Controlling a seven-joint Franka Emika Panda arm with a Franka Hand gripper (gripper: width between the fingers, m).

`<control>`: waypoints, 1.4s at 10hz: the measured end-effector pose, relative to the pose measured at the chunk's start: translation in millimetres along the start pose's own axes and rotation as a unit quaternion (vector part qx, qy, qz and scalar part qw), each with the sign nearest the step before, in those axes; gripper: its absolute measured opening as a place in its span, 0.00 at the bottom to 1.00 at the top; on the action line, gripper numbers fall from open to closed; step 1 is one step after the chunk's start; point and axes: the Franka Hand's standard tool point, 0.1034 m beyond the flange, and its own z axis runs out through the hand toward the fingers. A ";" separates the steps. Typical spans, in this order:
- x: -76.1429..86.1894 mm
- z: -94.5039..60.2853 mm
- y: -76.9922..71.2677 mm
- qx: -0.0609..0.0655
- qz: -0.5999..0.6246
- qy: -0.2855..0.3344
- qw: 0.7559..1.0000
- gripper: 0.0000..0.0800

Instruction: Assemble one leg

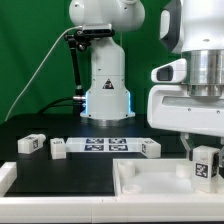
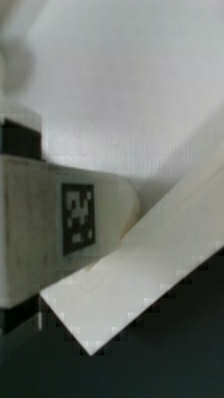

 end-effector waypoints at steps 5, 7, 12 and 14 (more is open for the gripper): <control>2.6 0.7 0.0 -0.011 0.297 -0.009 0.955 0.36; 2.8 0.8 0.5 -0.009 0.368 -0.013 0.930 0.36; 7.6 0.3 0.0 0.002 0.360 -0.011 0.933 0.65; 8.8 0.1 -0.2 0.005 0.266 -0.008 0.964 0.76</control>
Offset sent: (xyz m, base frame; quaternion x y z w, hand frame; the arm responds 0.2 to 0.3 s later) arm 0.0048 -0.0067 -0.0080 -0.0748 -0.0342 0.3649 0.9274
